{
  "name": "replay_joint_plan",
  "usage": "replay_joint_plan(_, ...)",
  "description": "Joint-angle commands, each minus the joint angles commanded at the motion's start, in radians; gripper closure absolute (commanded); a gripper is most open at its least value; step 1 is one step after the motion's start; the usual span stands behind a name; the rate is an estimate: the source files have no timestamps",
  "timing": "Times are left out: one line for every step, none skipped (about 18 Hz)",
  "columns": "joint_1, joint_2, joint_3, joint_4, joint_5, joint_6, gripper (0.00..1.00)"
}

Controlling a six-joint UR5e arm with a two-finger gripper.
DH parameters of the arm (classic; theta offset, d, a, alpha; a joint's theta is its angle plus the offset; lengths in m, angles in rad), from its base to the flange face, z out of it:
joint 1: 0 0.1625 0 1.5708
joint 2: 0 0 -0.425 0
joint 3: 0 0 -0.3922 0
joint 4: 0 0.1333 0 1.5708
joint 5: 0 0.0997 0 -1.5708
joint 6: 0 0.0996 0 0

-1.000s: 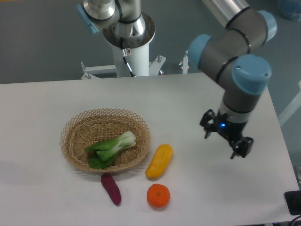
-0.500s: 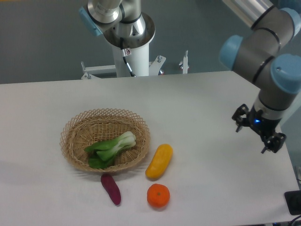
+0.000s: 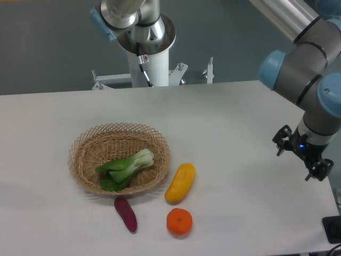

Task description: Place the green vegetable in the basket

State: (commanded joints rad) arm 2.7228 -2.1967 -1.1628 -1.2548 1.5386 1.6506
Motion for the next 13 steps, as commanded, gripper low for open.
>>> replay_joint_plan(-0.002, 0.0, -0.002, 0.0, 0.0, -0.002, 0.0)
replay_joint_plan(-0.002, 0.002, -0.003, 0.002, 0.002, -0.003, 0.0)
replay_joint_plan(-0.003, 0.002, -0.003, 0.002, 0.002, -0.003, 0.0)
replay_joint_plan(-0.009, 0.0, -0.002, 0.0, 0.012, -0.003, 0.0)
replay_joint_plan(-0.014, 0.0, -0.002, 0.0, 0.02, -0.003, 0.0)
replay_joint_plan(-0.014, 0.0, -0.002, 0.0, 0.021, -0.003, 0.0)
replay_joint_plan(-0.014, 0.0, -0.002, 0.0, 0.021, -0.003, 0.0)
replay_joint_plan(-0.014, 0.0, -0.002, 0.0, 0.021, -0.003, 0.0)
replay_joint_plan(-0.014, 0.0, -0.002, 0.0, 0.021, -0.003, 0.0)
replay_joint_plan(-0.014, 0.0, -0.003, 0.0, 0.021, -0.003, 0.0)
replay_joint_plan(-0.014, 0.0, -0.005, 0.0, 0.021, -0.003, 0.0)
replay_joint_plan(-0.015, 0.0, -0.005, 0.0, 0.021, -0.003, 0.0)
replay_joint_plan(-0.015, 0.0, -0.005, 0.0, 0.021, -0.003, 0.0)
